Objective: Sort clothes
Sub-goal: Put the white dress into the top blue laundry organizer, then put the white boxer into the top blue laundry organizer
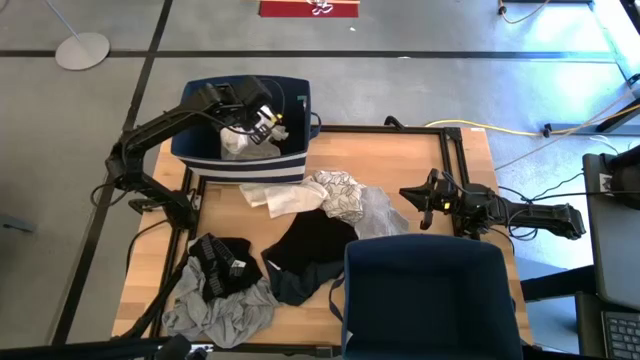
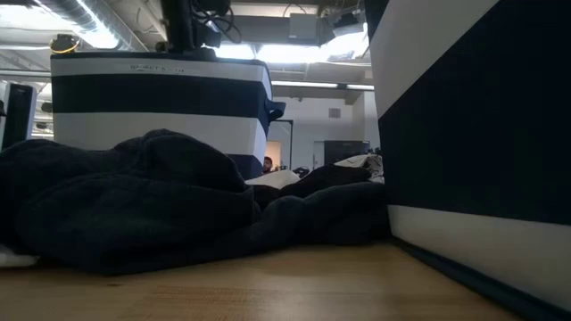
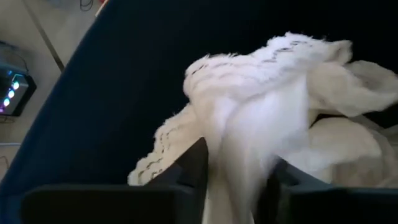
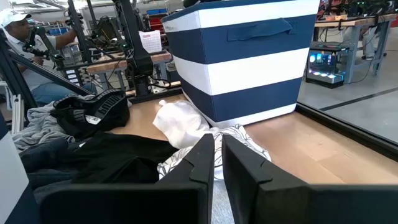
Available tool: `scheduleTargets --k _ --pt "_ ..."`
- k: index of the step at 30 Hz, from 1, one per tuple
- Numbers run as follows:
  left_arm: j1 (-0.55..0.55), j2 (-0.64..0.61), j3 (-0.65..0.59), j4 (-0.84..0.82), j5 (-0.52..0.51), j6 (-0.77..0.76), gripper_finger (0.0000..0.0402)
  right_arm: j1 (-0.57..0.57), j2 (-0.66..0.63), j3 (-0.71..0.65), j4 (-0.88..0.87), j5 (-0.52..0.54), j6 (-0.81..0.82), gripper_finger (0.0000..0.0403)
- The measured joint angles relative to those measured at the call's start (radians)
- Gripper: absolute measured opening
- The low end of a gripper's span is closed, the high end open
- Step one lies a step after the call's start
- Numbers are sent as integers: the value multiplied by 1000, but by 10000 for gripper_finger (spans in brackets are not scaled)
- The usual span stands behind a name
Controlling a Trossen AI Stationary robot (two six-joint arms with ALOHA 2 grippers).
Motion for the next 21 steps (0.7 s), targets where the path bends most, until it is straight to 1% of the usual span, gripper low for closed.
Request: scheduleTargets --k 6,10,13,16,18,21 --pt "5 -45 15 -1 1 0 162 0 0 0 0 0 1 35" --pt "-10 -116 53 34 33 -2 196 0 0 0 1 0 2 35" --pt "-46 -189 55 116 114 -18 206 0 0 0 1 0 2 35" --pt "-108 -247 55 170 200 -19 206 0 0 0 2 0 2 35" --pt "-167 -273 55 183 229 -18 202 0 0 0 2 0 2 35" --pt "-275 -291 55 182 236 -33 197 0 0 0 3 0 2 35"
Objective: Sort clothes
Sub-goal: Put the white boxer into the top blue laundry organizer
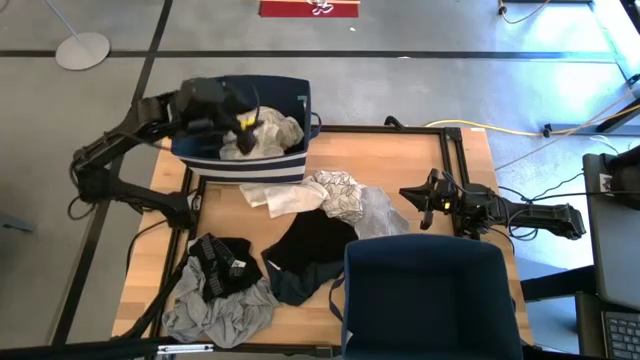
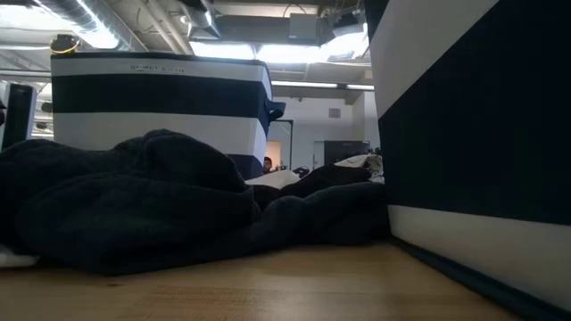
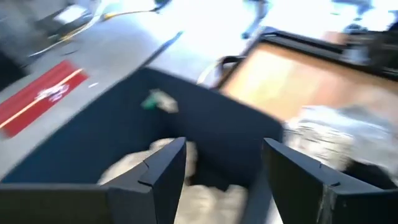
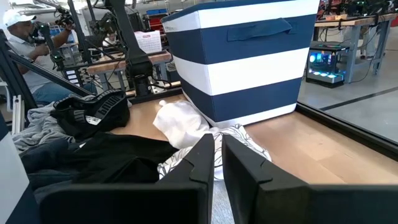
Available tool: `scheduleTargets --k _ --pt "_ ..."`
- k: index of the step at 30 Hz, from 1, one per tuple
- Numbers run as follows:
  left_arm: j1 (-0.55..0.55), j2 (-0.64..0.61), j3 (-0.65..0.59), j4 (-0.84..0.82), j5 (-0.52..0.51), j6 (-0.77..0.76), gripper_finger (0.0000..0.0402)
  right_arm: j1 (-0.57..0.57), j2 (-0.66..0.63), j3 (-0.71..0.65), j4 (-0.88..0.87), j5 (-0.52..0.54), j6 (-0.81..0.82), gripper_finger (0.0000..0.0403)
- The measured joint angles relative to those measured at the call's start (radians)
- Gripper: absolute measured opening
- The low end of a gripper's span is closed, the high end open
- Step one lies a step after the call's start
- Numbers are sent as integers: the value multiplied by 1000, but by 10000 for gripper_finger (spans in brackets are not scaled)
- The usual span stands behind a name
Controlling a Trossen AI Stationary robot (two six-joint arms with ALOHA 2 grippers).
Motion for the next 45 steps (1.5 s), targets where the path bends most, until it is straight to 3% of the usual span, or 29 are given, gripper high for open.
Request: scheduleTargets --k 9,21,34,45 --pt "-292 -2 -85 -5 -20 -107 190 0 0 0 2 9 0 35" --pt "-551 0 -291 85 -213 -246 190 0 0 0 2 10 0 35" --pt "-619 54 -571 362 -243 -339 190 0 0 0 0 16 -7 35" --pt "-588 122 -693 418 -264 -514 190 0 0 0 0 28 -15 35"
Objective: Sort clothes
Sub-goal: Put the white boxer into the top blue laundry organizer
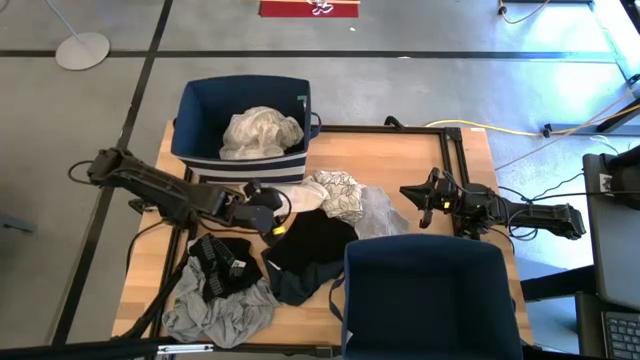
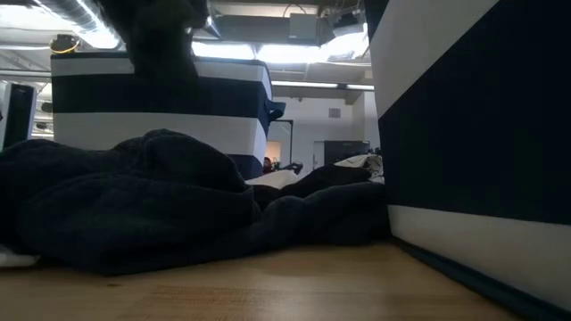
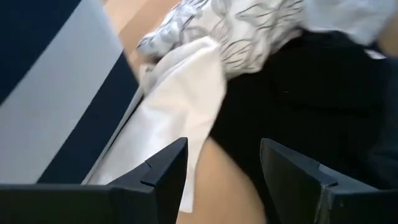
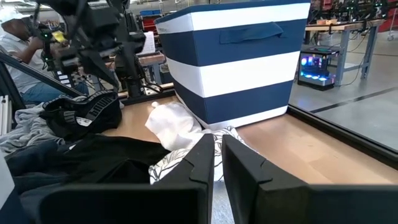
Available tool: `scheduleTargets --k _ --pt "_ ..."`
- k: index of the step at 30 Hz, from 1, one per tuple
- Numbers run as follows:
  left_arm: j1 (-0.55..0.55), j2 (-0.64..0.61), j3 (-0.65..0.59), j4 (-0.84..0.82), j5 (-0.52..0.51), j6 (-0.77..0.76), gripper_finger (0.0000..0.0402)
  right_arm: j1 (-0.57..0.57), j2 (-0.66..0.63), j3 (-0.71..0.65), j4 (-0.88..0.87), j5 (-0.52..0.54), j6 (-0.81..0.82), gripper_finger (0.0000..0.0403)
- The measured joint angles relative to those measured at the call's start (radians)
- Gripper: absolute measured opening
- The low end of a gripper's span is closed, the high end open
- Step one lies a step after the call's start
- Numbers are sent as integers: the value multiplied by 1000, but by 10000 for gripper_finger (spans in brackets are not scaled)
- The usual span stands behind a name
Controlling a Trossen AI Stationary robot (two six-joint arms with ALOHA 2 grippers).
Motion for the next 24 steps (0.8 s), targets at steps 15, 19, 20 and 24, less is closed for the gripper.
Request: scheduleTargets --k 15,19,20,24 --pt "112 85 -149 4 -35 -321 190 0 0 0 0 1 0 35" --pt "134 116 -171 1 -34 -367 190 0 0 0 -1 1 0 35" --pt "138 122 -175 4 -34 -369 190 0 0 0 -1 2 0 35" --pt "145 148 -180 6 -34 -372 190 0 0 0 -1 2 -1 35"
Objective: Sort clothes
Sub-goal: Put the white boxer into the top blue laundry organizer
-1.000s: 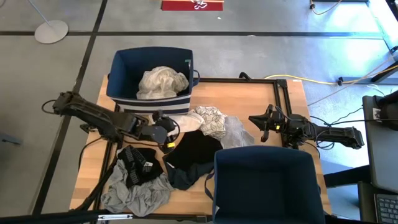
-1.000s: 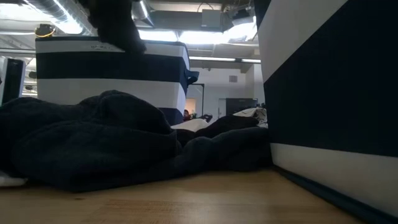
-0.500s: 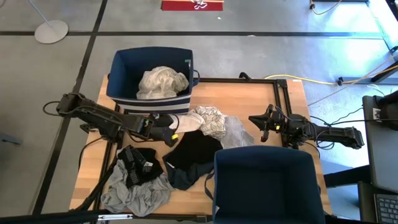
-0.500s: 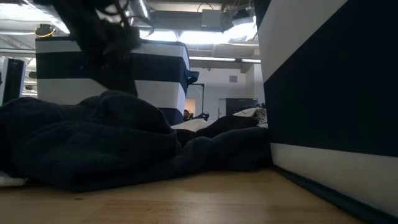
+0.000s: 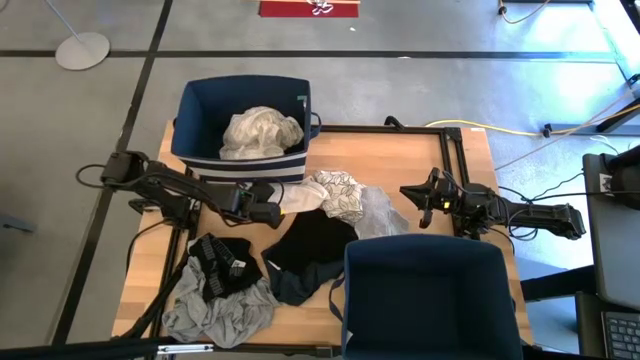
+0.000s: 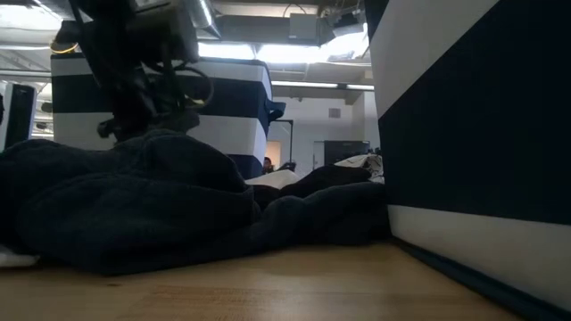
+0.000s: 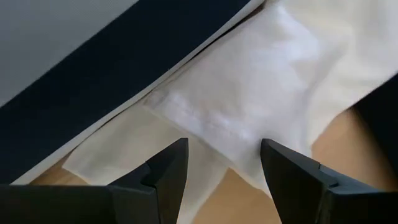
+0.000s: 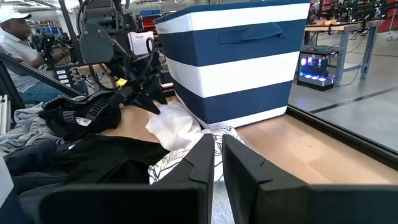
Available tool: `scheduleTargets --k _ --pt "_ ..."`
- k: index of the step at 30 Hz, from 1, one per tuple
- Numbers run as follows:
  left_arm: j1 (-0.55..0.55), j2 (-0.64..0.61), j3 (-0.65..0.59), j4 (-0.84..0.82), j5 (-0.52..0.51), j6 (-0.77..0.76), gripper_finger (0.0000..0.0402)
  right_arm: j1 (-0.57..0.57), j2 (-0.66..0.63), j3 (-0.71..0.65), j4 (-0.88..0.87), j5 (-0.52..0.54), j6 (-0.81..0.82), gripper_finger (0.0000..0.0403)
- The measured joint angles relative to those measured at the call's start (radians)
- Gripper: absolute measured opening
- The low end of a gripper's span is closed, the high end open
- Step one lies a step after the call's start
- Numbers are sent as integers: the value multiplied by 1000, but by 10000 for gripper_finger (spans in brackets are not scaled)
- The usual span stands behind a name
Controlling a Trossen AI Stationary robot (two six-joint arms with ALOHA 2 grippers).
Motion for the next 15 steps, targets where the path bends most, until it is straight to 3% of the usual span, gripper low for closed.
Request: scheduleTargets --k 11,15 --pt "9 101 1 128 56 140 189 0 12 0 -1 -1 -13 35" --pt "11 140 1 130 63 167 163 0 34 0 1 1 -20 35"
